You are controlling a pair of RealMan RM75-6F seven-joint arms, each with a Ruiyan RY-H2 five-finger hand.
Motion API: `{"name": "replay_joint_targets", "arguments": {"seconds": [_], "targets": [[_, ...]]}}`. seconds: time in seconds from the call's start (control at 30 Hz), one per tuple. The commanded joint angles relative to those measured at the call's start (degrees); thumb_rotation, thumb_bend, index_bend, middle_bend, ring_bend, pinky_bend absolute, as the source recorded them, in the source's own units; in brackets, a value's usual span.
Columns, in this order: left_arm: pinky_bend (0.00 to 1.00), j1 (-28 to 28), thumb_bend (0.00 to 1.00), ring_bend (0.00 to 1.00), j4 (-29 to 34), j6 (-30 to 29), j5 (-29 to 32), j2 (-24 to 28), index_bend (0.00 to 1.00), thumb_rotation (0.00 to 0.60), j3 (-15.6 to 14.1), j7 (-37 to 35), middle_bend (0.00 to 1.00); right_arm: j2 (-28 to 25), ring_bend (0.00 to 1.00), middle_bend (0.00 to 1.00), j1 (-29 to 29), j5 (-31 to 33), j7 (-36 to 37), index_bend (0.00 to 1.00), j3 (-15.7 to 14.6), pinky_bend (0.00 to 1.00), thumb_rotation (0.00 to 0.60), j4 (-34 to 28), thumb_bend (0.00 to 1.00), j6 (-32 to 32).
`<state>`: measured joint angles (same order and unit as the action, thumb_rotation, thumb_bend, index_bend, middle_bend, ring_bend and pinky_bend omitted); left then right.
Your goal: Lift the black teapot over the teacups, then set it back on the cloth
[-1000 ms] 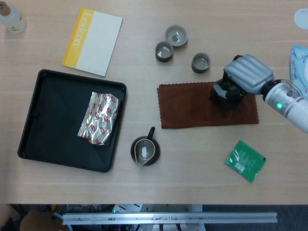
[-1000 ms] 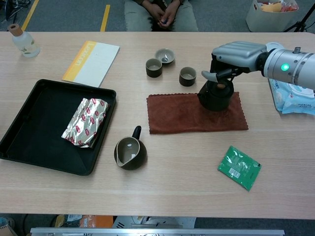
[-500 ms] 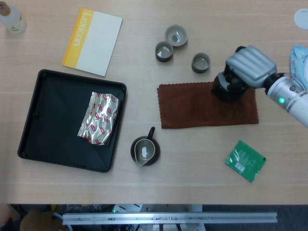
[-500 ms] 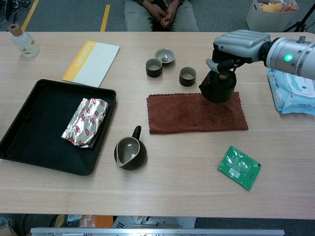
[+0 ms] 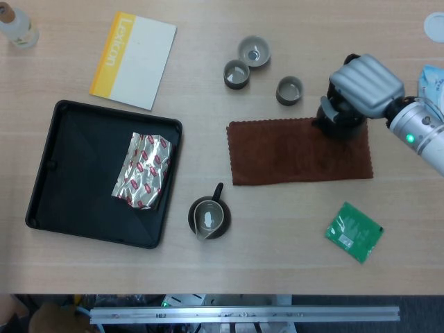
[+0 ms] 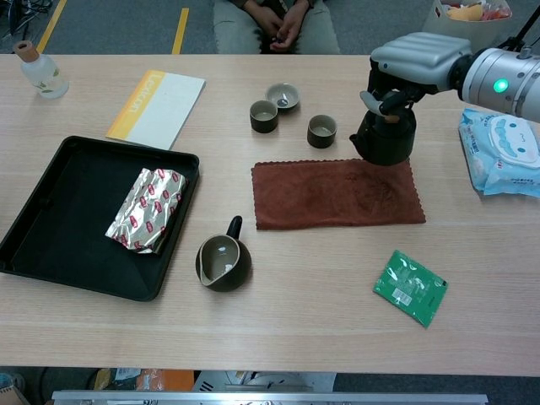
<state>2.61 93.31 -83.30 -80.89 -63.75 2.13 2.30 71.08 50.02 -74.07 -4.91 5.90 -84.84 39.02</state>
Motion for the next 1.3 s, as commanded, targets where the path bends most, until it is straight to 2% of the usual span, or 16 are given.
{"name": "replay_joint_targets", "arguments": {"seconds": [0.03,0.5,1.3], "targets": [[0.07,-0.02,0.25,0.10,0.01,0.00,-0.06,-0.01,0.15,0.600,-0.05,-0.03,0.17,-0.18,0.90,0.92,0.28,0.10,-1.26,0.96,0.19,0.33,0.360,0.51,0.59,0.38],[0.07,-0.15,0.25,0.10,0.09,-0.12,-0.62,-0.32,0.15,0.600,-0.43,0.21,0.17,2.41,0.90,0.92,1.54,1.47,-6.29,0.96,1.04,0.33,0.376,6.31,0.59,1.59],[0.07,-1.14,0.25,0.10,0.61,-1.90,-1.37,-0.10,0.15,0.600,-0.58,-0.74,0.17,14.75,0.89,0.91,8.65,2.17,-9.72,0.96,2.37,0.33,0.398,23.38,0.59,-3.68]]}}
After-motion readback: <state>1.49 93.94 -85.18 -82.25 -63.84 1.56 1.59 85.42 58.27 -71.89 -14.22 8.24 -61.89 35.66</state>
